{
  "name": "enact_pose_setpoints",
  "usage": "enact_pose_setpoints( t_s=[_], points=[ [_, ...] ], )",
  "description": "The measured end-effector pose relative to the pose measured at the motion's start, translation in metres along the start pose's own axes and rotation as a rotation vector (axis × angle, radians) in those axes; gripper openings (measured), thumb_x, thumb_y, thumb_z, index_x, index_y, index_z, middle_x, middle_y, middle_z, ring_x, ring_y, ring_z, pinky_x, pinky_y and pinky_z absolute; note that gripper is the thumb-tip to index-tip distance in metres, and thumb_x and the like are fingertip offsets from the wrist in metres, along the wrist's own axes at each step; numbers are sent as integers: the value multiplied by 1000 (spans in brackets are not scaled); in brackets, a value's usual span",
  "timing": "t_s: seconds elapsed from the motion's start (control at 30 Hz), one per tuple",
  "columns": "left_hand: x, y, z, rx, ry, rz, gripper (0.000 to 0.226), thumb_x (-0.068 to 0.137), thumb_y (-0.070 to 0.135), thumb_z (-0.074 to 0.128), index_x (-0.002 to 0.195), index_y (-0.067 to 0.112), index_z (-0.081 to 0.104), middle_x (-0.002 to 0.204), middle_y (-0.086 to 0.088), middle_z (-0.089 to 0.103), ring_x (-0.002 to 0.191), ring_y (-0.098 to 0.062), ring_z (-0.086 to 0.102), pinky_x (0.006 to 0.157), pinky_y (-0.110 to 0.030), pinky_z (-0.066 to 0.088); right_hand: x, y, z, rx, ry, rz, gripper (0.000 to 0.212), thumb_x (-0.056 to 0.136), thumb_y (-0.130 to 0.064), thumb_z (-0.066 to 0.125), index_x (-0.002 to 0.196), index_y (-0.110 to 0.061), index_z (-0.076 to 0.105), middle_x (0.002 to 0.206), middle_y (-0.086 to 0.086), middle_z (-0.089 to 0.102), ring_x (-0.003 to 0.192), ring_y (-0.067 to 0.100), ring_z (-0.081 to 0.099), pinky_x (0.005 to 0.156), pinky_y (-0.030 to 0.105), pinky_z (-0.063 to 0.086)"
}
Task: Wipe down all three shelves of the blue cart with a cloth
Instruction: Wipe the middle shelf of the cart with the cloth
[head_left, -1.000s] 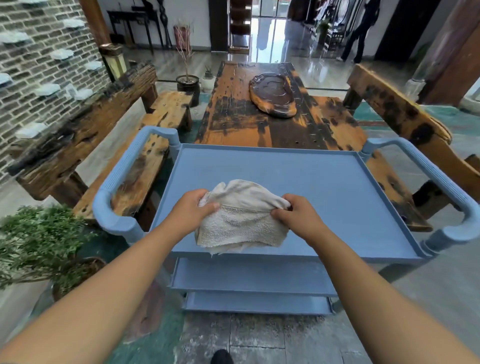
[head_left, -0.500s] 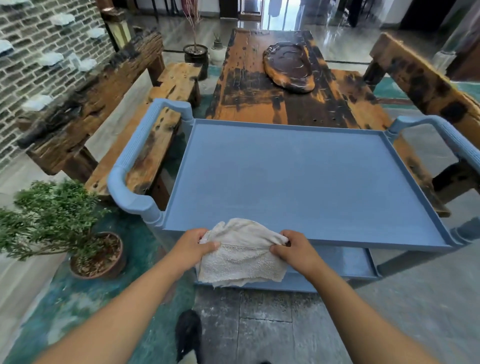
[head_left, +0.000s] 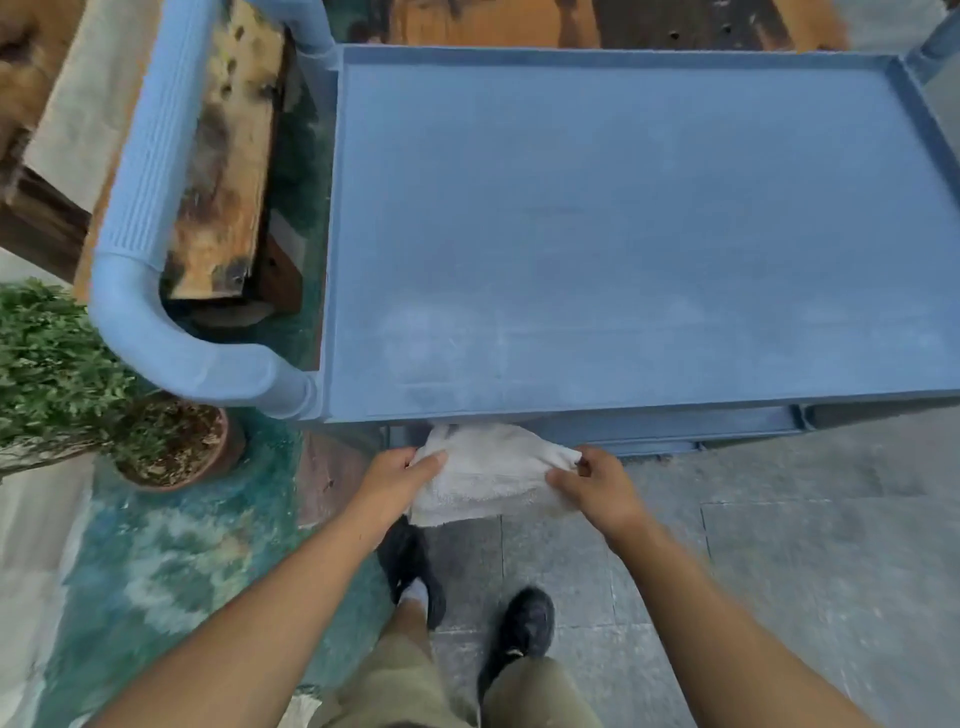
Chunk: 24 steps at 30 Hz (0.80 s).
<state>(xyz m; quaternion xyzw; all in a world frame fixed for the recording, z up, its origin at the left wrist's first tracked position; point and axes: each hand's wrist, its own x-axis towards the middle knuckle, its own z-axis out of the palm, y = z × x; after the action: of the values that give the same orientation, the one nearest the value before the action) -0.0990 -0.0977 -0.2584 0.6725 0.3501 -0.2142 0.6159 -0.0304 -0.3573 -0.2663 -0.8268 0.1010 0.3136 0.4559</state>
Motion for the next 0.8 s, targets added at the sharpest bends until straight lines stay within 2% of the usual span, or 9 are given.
enact_pose_setpoints(
  t_s=[0.17, 0.27, 0.37, 0.43, 0.5, 0.57, 0.6, 0.67, 0.8],
  points=[
    [50, -43, 11, -11, 56, 19, 45, 90, 41, 67, 88, -4, 63, 88, -18, 69, 77, -23, 61, 72, -34, 42, 49, 35, 22, -12, -10, -72, 24, 87, -17, 74, 87, -11, 51, 78, 8, 44, 71, 23, 44, 64, 35, 34],
    [95, -69, 24, 66, 142, 150, 35, 92, 36, 65, 97, 2, 66, 88, -6, 69, 83, -20, 63, 74, -34, 46, 92, 63, 35, 69, 16, -173, 24, 90, -18, 73, 108, -22, 58, 80, 12, 64, 71, 30, 61, 63, 40, 52],
    [143, -89, 35, 139, 240, 351, 5, 94, 26, 64, 90, 23, 65, 82, 9, 64, 73, -9, 57, 68, -28, 42, 139, 94, 50, 67, 66, -365, 41, 92, -17, 71, 122, -39, 55, 55, -9, 41, 52, 14, 40, 48, 23, 34],
    [175, -98, 35, 161, 314, 508, 18, 93, 20, 65, 103, 34, 61, 91, 19, 63, 66, 5, 53, 65, -16, 40, 172, 109, 57, 78, 60, -519, 47, 93, -13, 68, 129, -40, 54, 51, -12, 30, 50, 10, 30, 47, 21, 28],
    [199, -106, 36, 158, 321, 652, 32, 94, 15, 63, 118, 35, 58, 86, 13, 60, 51, 1, 44, 51, -12, 34, 199, 122, 64, 93, 32, -651, 44, 94, -6, 66, 127, -33, 61, 52, -14, 35, 52, 8, 33, 51, 22, 28],
    [215, -112, 31, 149, 302, 754, 36, 93, 12, 64, 122, 33, 62, 96, 0, 65, 56, 1, 49, 60, -15, 41, 217, 127, 69, 97, -13, -751, 36, 91, -5, 70, 119, -27, 69, 67, -22, 60, 62, 2, 52, 61, 16, 38],
    [219, -116, 29, 149, 292, 778, 36, 90, 13, 67, 120, 33, 65, 101, -6, 67, 66, -3, 58, 71, -23, 46, 225, 129, 71, 100, -61, -780, 34, 88, -10, 74, 117, -26, 70, 89, -24, 70, 78, 0, 63, 71, 13, 44],
    [223, -125, 25, 176, 258, 796, 36, 84, 14, 72, 114, 34, 68, 104, -1, 73, 87, -16, 68, 88, -40, 52, 234, 133, 73, 79, -116, -808, 40, 80, -19, 76, 117, -29, 69, 116, -14, 71, 102, 1, 66, 86, 16, 49],
    [209, -121, 17, 329, 194, 760, 50, 79, 6, 80, 114, 38, 64, 99, 15, 73, 90, -9, 68, 93, -42, 54, 224, 128, 65, -147, -14, -779, 47, 85, -6, 75, 125, -29, 65, 122, -6, 68, 108, 14, 66, 99, 38, 51]
  ],
)
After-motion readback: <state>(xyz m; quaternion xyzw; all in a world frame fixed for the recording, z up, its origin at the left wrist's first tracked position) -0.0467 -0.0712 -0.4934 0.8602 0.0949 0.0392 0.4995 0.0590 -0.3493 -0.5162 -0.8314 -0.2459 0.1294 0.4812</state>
